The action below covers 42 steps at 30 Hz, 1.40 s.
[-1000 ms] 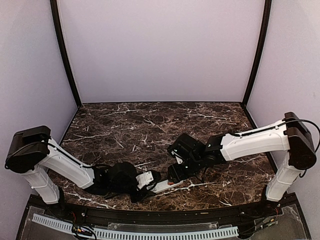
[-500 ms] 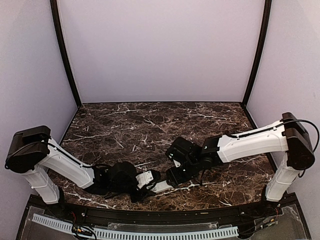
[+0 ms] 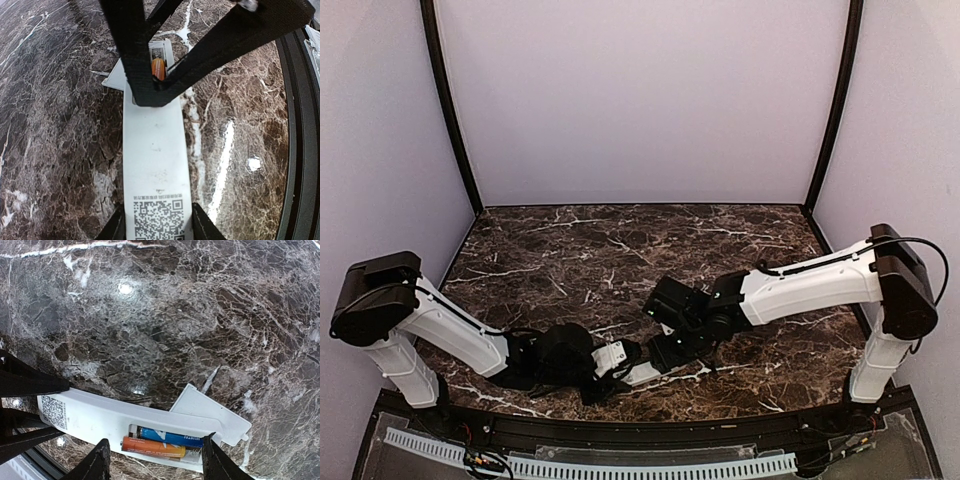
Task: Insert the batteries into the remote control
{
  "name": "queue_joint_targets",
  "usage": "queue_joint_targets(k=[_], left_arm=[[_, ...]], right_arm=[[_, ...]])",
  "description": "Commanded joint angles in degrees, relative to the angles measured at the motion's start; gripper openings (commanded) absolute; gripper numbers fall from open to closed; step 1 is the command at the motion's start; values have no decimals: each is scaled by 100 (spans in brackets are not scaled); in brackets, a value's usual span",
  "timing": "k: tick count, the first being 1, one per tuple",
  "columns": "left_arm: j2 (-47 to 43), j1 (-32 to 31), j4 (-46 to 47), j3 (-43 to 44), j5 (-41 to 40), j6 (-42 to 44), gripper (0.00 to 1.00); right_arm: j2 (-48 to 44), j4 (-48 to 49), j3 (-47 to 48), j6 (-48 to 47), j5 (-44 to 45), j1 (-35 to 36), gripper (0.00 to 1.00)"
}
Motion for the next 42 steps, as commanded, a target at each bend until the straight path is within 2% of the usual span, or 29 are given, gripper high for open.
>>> queue_joint_targets(k=[1, 9, 21, 42], left_arm=[[-128, -33, -383, -29, 120, -26, 0], [-135, -33, -370, -39, 121, -7, 0], [-143, -33, -392, -41, 126, 11, 0], [-151, -33, -490, -14, 145, 67, 0]], right_arm=[[85, -90, 192, -36, 184, 52, 59], [167, -102, 186, -64, 81, 53, 59], [218, -236, 120, -61, 208, 54, 55], [280, -682, 9, -107, 579, 61, 53]])
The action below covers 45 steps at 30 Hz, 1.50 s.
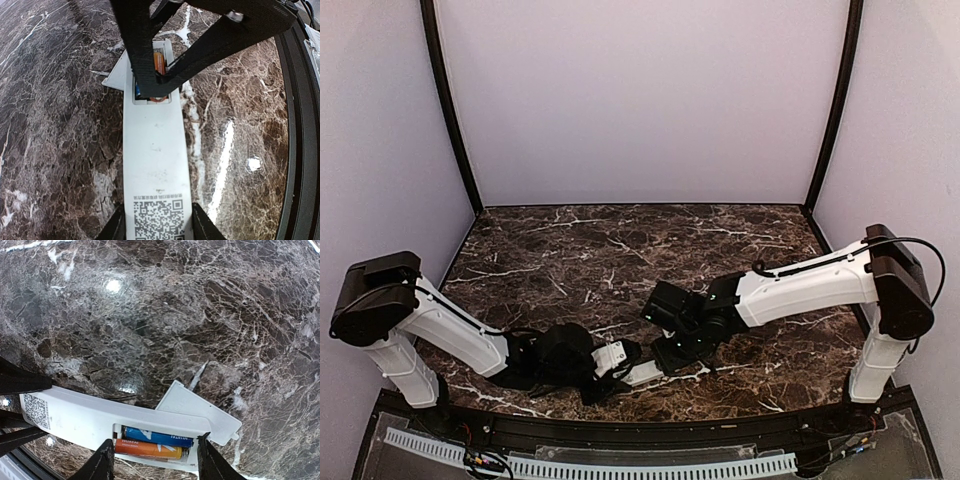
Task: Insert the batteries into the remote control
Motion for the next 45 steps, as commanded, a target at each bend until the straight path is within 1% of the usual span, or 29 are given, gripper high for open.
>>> queue_joint_targets(k=[1, 12, 18, 24, 30, 36, 45], left_arm=[[-146, -33, -470, -14, 140, 77, 0], [-169, -33, -490, -22, 123, 87, 0], [-169, -33, -535, 3, 125, 136, 0], [-189, -33, -531, -5, 132, 181, 0], [-178, -34, -496, -16, 129, 171, 0], [-169, -33, -456, -36, 128, 156, 0], [-147, -33, -445, -48, 134, 126, 0]], right_arm=[[155, -430, -106, -45, 302, 39, 53], [108, -609, -225, -21, 491, 39, 53], [387, -437, -195, -71, 576, 39, 52], [660, -781, -112, -48, 919, 133, 52], [933, -948, 116, -170, 962, 267, 52], [647, -766, 265, -567, 746, 274, 55], [95, -432, 508, -995, 376, 261, 57]])
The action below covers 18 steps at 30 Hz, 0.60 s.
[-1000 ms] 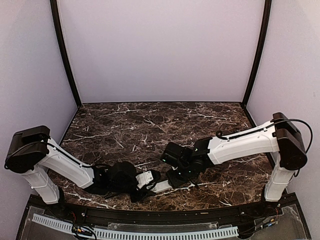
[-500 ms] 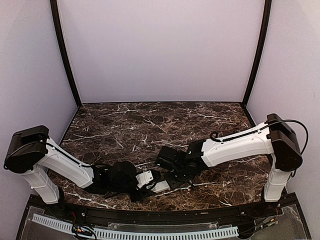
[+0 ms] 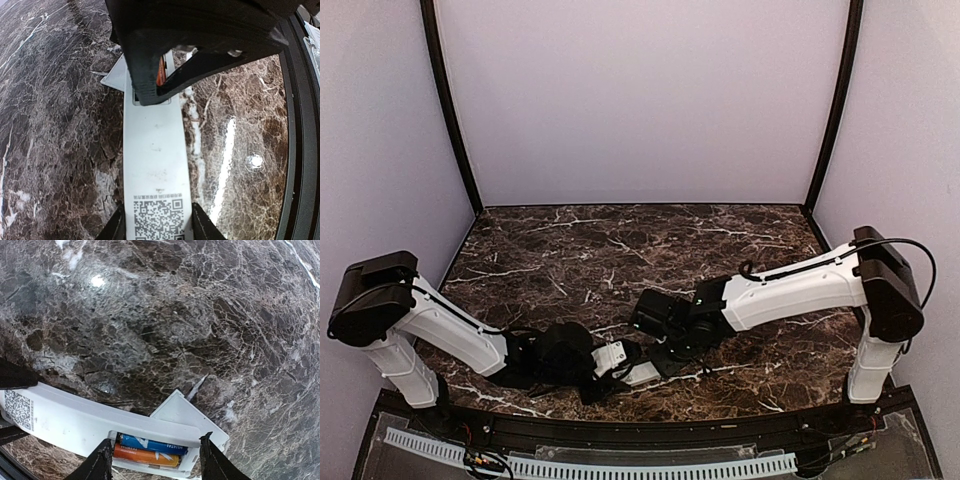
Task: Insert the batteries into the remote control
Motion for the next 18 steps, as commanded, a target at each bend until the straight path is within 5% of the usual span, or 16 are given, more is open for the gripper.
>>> queue_joint_targets(k=[1, 7, 9, 13, 18], left_arm=[[-70, -35, -318, -75, 153, 33, 0], [-87, -35, -331, -87, 160, 45, 0], [-88, -35, -329, -87, 161, 45, 0], [-94, -37, -339, -89, 162, 45, 0], [-113, -35, -363, -86, 158, 46, 0]], right_arm=[[-382, 44, 95, -435, -343, -5, 57], [-1010, 521, -176, -359, -1110, -266, 56], [-1117, 604, -379, -163, -1399, -465, 45], [-1137, 959, -825, 127, -2229, -891, 0], [-1013, 1068, -928, 123, -2511, -985, 0]])
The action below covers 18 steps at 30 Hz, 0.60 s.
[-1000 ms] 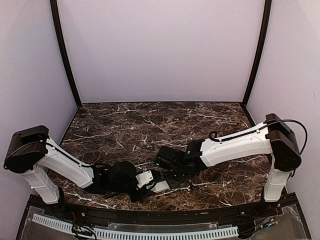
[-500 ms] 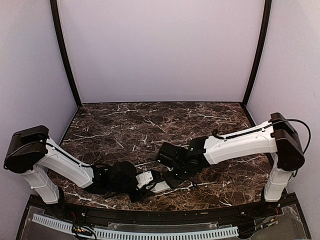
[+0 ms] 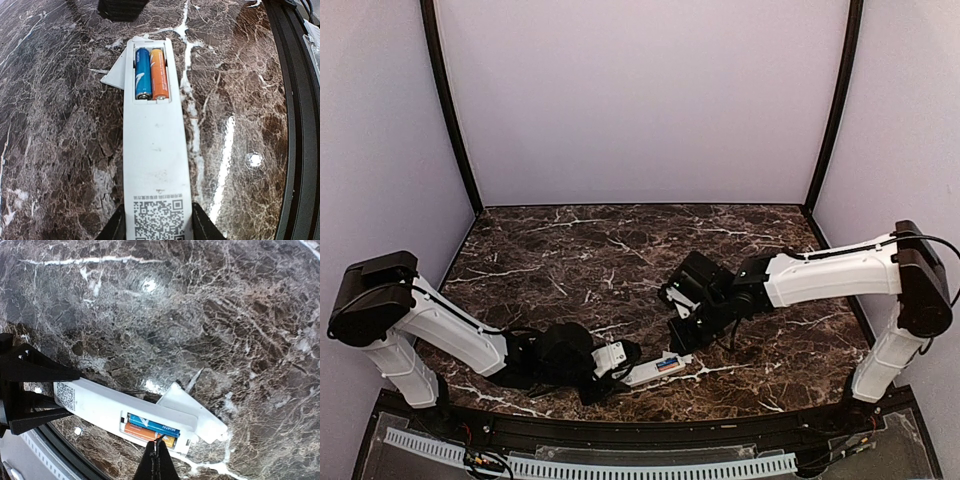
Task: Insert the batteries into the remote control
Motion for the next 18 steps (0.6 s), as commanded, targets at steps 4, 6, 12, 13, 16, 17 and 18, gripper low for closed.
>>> queue_joint_targets(k=[4, 6, 12, 13, 16, 17, 18], left_arm=[[-98, -35, -310, -86, 125, 46, 0], [-104, -35, -321, -84, 115, 40, 0], [-105, -39, -312, -88, 127, 59, 0], [-105, -36, -309, -84, 126, 62, 0], [-105, -35, -315, -84, 119, 56, 0], [-105, -35, -313, -86, 114, 52, 0], [-105, -35, -312, -90, 110, 54, 0]], right_arm=[[226, 346, -89, 61, -699, 24, 0], [221, 399, -78, 28, -769, 43, 0], [329, 425, 0, -39, -924, 143, 0], [360, 442, 6, -29, -932, 153, 0], [447, 519, -46, -8, -956, 153, 0], [484, 557, -81, 5, -966, 147, 0], [541, 612, -130, 28, -959, 141, 0]])
